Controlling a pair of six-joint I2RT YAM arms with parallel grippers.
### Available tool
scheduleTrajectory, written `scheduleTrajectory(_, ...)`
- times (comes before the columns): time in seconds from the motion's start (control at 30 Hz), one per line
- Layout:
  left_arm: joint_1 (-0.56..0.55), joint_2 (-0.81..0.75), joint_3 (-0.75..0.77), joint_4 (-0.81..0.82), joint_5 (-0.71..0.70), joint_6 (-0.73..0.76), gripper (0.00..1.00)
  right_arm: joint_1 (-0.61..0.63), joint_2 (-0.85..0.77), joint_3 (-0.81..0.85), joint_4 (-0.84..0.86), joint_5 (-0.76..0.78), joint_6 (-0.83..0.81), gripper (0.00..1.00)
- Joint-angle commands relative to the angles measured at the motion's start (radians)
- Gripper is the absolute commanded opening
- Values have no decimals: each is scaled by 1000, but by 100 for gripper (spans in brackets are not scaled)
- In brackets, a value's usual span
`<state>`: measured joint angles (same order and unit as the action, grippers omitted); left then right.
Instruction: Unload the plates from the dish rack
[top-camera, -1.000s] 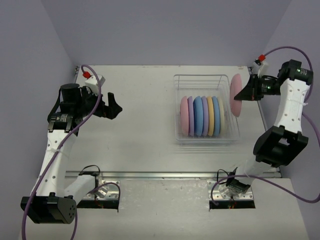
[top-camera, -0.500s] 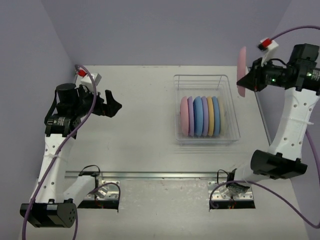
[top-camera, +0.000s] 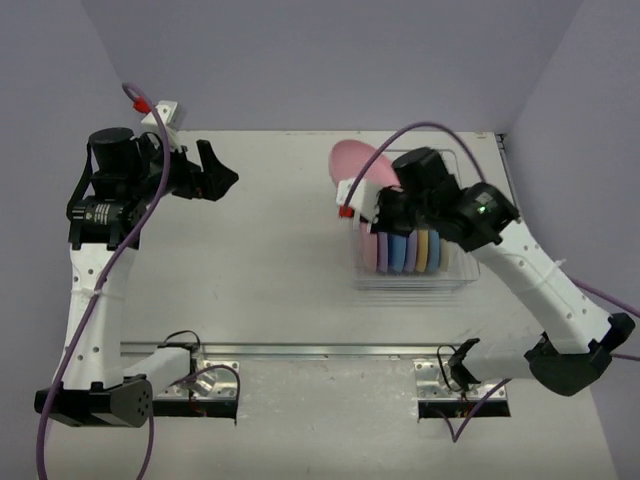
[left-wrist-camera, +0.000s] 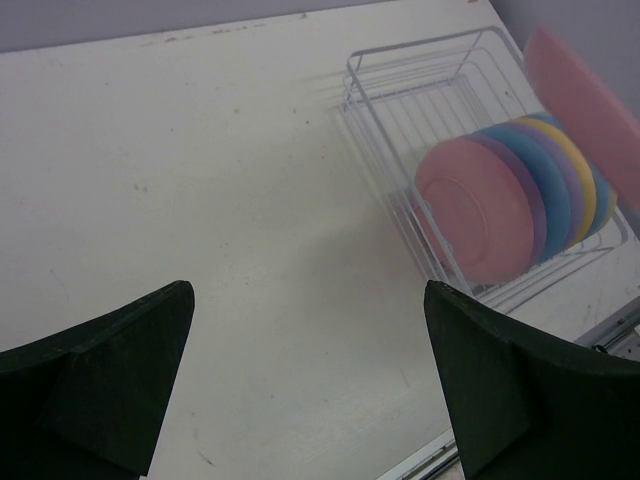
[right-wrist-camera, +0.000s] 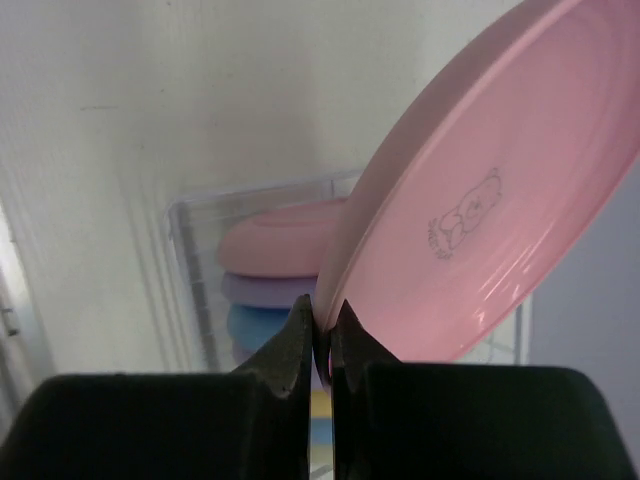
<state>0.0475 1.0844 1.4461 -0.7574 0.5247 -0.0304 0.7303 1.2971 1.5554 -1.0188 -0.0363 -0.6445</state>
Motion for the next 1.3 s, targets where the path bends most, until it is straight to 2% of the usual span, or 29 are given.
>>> scheduleTrajectory(0.0, 9, 41, 81, -81, 57, 23, 93, 236, -47, -207, 297, 393, -331, 0)
scheduleTrajectory(0.07, 9, 58, 92, -101, 93, 41, 90, 329, -73, -327, 441, 447, -421, 0)
scheduleTrajectory(0.13, 9, 64, 98, -111, 126, 67, 86, 369, -79, -379, 508, 503, -510, 0)
scheduleTrajectory(0.2, 3, 78, 100, -138, 143, 92, 82, 426, -76, -469, 646, 547, -593, 0)
scheduleTrajectory(0.4, -37, 107, 64, -225, 102, 186, 75, 505, -21, -495, 774, 606, -694, 0)
scheduleTrajectory(0.73, -69, 74, 9, -223, 27, 239, 61, 563, 57, -450, 728, 620, -702, 0)
scheduleTrajectory(0.9, -81, 80, -20, -217, -4, 249, 47, 581, 67, -453, 768, 634, -711, 0)
scheduleTrajectory(1.17, -125, 89, -82, -189, -62, 257, 43, 602, 90, -435, 797, 644, -724, 0)
scheduleTrajectory(1.2, -127, 89, -90, -185, -67, 259, 41, 605, 92, -433, 794, 645, -721, 0)
scheduleTrajectory(1.27, -129, 89, -98, -176, -74, 259, 28, 609, 95, -432, 788, 645, -714, 1)
